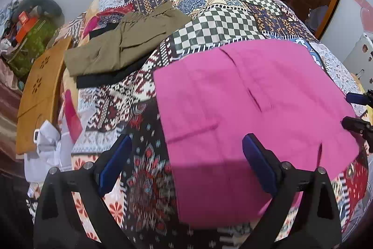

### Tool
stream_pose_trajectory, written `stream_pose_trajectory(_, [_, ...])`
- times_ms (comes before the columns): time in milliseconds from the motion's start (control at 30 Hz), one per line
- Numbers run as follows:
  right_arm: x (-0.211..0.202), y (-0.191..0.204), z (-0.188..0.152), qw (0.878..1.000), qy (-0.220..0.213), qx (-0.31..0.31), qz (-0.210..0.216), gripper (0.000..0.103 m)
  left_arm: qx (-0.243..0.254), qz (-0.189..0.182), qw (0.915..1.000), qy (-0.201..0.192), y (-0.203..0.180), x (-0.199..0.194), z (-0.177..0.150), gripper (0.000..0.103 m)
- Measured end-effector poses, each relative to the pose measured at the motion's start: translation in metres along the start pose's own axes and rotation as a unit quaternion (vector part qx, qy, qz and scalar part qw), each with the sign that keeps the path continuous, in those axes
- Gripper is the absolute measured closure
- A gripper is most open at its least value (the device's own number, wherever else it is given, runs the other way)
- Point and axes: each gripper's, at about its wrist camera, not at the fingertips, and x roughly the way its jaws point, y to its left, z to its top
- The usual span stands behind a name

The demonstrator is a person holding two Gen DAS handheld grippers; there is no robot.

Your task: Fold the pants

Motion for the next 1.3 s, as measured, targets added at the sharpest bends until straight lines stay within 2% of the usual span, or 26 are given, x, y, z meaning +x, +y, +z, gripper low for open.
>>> stream_pose_trajectory(233, [-0.014,-0.004,-0.021,0.999,-0.012,0.029,-0.010,0.024,-0.023,0.006,0.9997,0.001,0.012,-0.014,-0.021,0.006])
stream_pose_trajectory(400, [-0.023,0.002,-0.024,0.999,-0.022,0.013,-0.037,0.024,-0.029,0.029,0.9992,-0.001,0.018,-0.024,-0.030,0.006])
stream_pose_trajectory(500, [-0.030,0.008,-0.020,0.999,-0.038,0.015,-0.030,0.024,-0.049,0.029,0.9984,-0.004,0.026,-0.033,-0.032,0.006])
stream_pose_trajectory(667, [-0.040,0.028,-0.005,0.997,-0.070,0.010,-0.001,0.024,-0.105,-0.026,0.9940,-0.013,0.034,-0.048,-0.034,0.006])
stream_pose_trajectory(800, [-0.034,0.051,0.003,0.996,-0.082,-0.003,0.024,0.024,-0.131,-0.069,0.9890,-0.006,0.029,-0.053,-0.037,0.006])
stream_pose_trajectory(933, [-0.003,0.065,0.005,0.998,-0.051,-0.018,0.035,0.024,-0.152,-0.124,0.9804,0.016,0.019,-0.050,-0.045,0.006])
stream_pose_trajectory(1000, [0.013,0.067,0.002,0.999,-0.023,-0.024,0.036,0.023,-0.155,-0.136,0.9781,0.023,0.015,-0.050,-0.048,0.006])
stream_pose_trajectory(1033, [0.016,0.069,0.000,0.999,-0.022,-0.029,0.032,0.021,-0.157,-0.145,0.9766,0.028,0.013,-0.049,-0.050,0.006])
stream_pose_trajectory(1100, [0.016,0.073,-0.004,0.998,-0.030,-0.047,0.024,0.020,-0.165,-0.165,0.9716,0.038,0.009,-0.046,-0.054,0.006])
stream_pose_trajectory(1200, [0.016,0.071,-0.002,0.998,-0.024,-0.047,0.029,0.020,-0.188,-0.207,0.9583,0.062,0.005,-0.036,-0.059,0.006])
stream_pose_trajectory(1300, [0.015,0.071,-0.004,0.998,-0.028,-0.048,0.030,0.020,-0.205,-0.238,0.9473,0.059,0.003,-0.030,-0.061,0.006])
